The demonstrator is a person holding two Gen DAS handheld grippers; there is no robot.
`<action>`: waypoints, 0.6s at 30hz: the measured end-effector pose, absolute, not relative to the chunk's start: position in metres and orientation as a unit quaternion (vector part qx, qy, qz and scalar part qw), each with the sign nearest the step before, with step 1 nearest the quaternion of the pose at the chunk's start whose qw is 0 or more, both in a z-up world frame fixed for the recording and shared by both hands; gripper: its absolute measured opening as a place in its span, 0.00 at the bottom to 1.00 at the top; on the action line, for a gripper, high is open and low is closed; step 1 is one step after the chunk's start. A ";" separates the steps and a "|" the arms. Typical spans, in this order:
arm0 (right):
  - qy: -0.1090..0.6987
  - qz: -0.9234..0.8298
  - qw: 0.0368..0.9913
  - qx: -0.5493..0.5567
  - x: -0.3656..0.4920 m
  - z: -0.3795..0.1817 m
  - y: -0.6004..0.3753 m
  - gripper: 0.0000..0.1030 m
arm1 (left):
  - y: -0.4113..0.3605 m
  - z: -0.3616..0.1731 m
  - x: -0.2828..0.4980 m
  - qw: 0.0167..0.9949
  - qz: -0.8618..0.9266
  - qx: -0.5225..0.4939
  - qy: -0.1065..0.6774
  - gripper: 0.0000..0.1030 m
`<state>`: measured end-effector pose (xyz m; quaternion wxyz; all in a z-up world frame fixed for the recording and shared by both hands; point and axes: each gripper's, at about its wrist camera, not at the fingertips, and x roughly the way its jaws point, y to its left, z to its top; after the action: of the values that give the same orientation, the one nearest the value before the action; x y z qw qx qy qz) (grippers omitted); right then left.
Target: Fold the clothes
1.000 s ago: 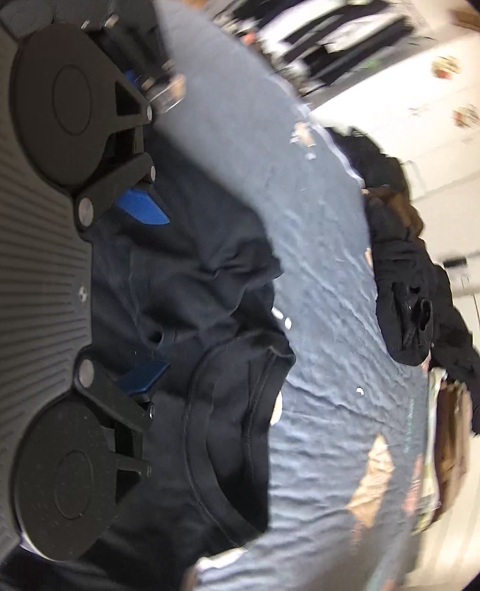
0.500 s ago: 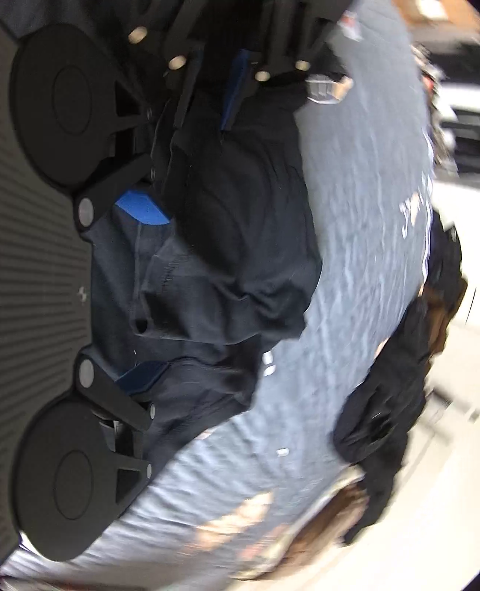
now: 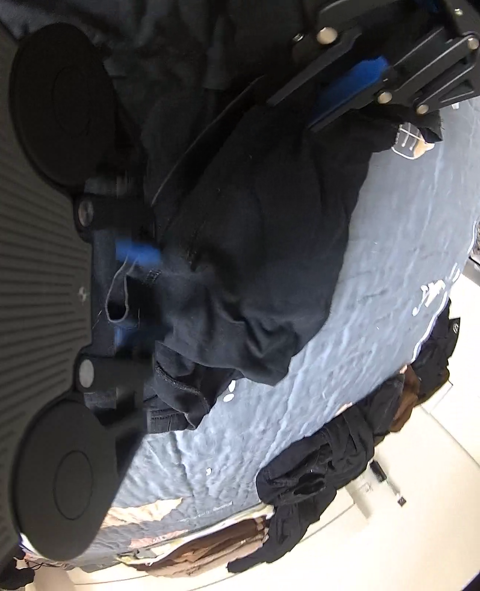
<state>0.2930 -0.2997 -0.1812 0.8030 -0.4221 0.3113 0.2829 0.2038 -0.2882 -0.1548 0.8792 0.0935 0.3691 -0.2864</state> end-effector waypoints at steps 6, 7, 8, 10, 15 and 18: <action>0.311 0.303 0.782 -0.448 0.280 -0.169 -0.302 0.01 | -0.283 -0.158 0.211 0.866 -0.301 0.090 0.388 0.19; 0.308 0.307 0.777 -0.455 0.274 -0.163 -0.303 0.01 | -0.283 -0.158 0.212 0.864 -0.303 0.093 0.391 0.18; 0.302 0.308 0.774 -0.463 0.268 -0.157 -0.304 0.01 | -0.282 -0.159 0.212 0.862 -0.305 0.095 0.394 0.18; 0.285 0.309 0.770 -0.481 0.257 -0.149 -0.305 0.01 | -0.281 -0.158 0.213 0.859 -0.308 0.098 0.398 0.18; 0.326 0.287 0.743 -0.509 0.261 -0.166 -0.311 0.01 | -0.282 -0.163 0.214 0.852 -0.312 0.109 0.407 0.19; 0.379 0.266 0.758 -0.460 0.274 -0.176 -0.327 0.03 | -0.276 -0.156 0.216 0.845 -0.329 0.097 0.410 0.22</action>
<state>0.2743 -0.3267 -0.1761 0.7576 -0.4599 0.3790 0.2663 0.2157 -0.2764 -0.1564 0.8453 0.0966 0.4097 -0.3292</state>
